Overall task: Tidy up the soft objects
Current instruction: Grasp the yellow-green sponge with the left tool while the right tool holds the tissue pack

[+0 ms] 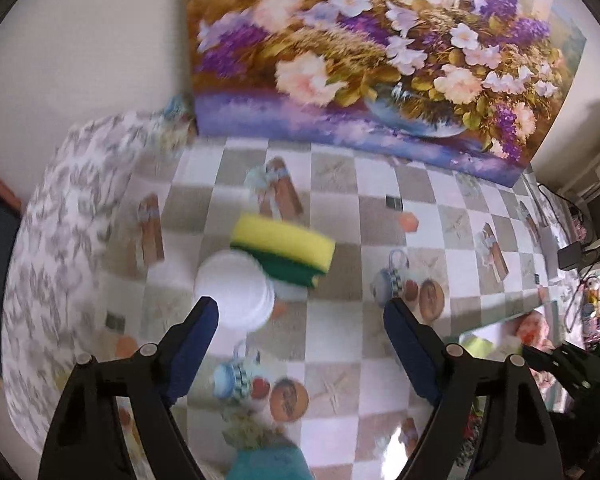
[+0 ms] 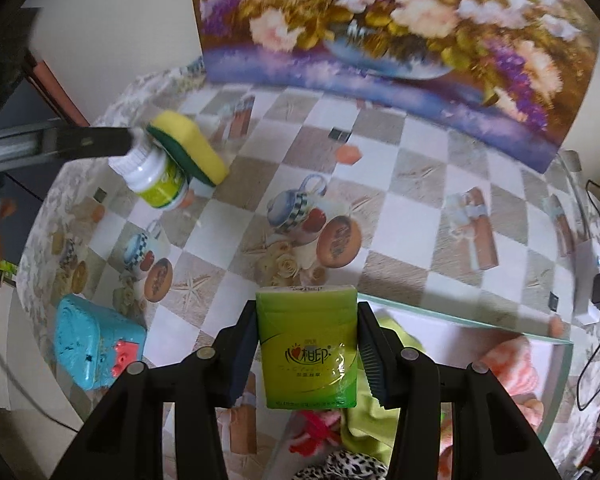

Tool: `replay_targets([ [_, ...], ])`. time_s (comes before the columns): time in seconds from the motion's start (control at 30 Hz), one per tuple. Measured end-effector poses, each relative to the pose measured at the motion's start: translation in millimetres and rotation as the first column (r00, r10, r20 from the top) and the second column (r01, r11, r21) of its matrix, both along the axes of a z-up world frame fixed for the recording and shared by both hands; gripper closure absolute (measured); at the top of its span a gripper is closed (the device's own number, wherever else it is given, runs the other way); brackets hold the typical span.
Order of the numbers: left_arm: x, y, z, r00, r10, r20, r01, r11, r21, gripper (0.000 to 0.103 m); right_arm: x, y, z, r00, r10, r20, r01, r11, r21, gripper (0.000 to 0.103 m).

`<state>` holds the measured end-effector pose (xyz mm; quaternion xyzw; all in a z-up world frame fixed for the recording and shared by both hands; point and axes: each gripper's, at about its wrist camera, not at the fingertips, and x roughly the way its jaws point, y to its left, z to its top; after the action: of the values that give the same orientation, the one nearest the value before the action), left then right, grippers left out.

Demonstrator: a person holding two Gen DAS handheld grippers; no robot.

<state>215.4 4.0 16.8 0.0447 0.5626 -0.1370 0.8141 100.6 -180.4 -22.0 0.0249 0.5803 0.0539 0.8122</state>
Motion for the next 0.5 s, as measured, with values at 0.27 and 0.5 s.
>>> replay_targets([
  [0.27, 15.6, -30.9, -13.4, 0.994, -0.092, 0.052, 0.084, 0.987, 0.139, 0.019, -13.1, -12.3, 9.1, 0.999, -0.003, 0.051, 0.003, 1.0, 0.009, 0.053],
  [0.5, 24.5, -48.2, -38.5, 0.992, -0.124, 0.029, 0.111, 0.957, 0.268, 0.03, -11.9, -16.9, -1.8, 0.999, -0.005, 0.044, 0.004, 1.0, 0.019, 0.053],
])
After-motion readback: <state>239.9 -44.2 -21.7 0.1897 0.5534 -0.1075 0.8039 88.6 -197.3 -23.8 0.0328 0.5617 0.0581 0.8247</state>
